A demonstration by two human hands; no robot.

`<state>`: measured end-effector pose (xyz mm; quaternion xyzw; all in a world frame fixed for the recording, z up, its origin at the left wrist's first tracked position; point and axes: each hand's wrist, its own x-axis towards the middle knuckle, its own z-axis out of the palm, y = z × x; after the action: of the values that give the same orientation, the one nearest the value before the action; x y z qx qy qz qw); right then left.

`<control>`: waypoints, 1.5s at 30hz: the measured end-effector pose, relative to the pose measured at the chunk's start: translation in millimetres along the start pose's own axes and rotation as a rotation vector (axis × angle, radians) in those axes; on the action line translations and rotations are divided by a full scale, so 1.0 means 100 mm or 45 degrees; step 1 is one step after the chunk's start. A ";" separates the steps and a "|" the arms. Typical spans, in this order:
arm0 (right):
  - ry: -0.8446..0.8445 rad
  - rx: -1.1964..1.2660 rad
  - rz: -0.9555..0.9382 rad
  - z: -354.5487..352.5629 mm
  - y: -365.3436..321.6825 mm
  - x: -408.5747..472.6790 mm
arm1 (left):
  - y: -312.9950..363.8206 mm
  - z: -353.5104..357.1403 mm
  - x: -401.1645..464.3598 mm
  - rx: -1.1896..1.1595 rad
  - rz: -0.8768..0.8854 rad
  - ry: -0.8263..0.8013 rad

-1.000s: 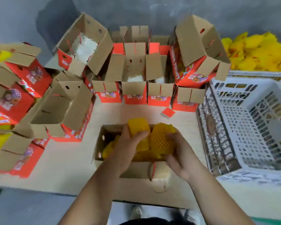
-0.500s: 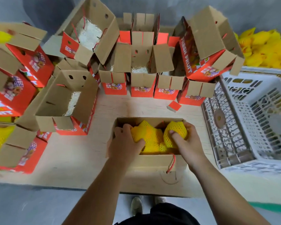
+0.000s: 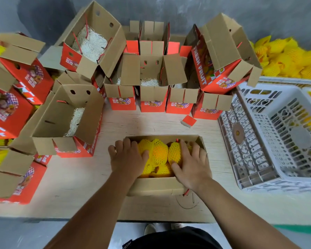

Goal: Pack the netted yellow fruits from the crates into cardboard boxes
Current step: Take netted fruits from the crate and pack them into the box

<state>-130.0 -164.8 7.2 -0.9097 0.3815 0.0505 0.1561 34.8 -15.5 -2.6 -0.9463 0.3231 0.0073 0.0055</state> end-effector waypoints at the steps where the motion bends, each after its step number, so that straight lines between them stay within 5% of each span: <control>1: 0.103 0.035 -0.038 -0.03 -0.03 0.00 | -0.01 0.01 -0.01 -0.007 0.024 0.058; 3: 0.304 0.086 -0.211 -0.04 -0.13 -0.01 | 0.01 0.06 -0.08 -0.087 0.084 0.224; 6: 0.137 -0.028 -0.453 0.02 -0.34 0.02 | -0.03 0.11 -0.08 -0.240 0.113 0.319; 17: 0.195 -0.057 -0.510 0.18 -0.33 0.07 | -0.07 0.11 -0.06 -0.686 -0.003 0.367; 22: 0.098 -0.050 -0.469 0.15 -0.39 0.17 | -0.06 0.11 -0.04 -0.560 -0.097 0.281; 29: 0.182 0.247 -0.535 0.17 -0.28 0.12 | -0.07 0.11 -0.04 -0.935 -0.171 0.361; 35: 0.135 0.155 -0.478 0.14 -0.34 0.18 | 0.00 0.05 -0.07 -0.222 0.026 0.137; 45: 0.069 0.304 -0.373 0.07 -0.34 0.18 | -0.04 -0.15 -0.07 0.029 0.151 -0.119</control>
<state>-93.2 -152.5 4.7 -0.9316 0.2522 -0.0430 0.2583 31.8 -8.8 12.8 -0.9241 0.3780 0.0480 0.0311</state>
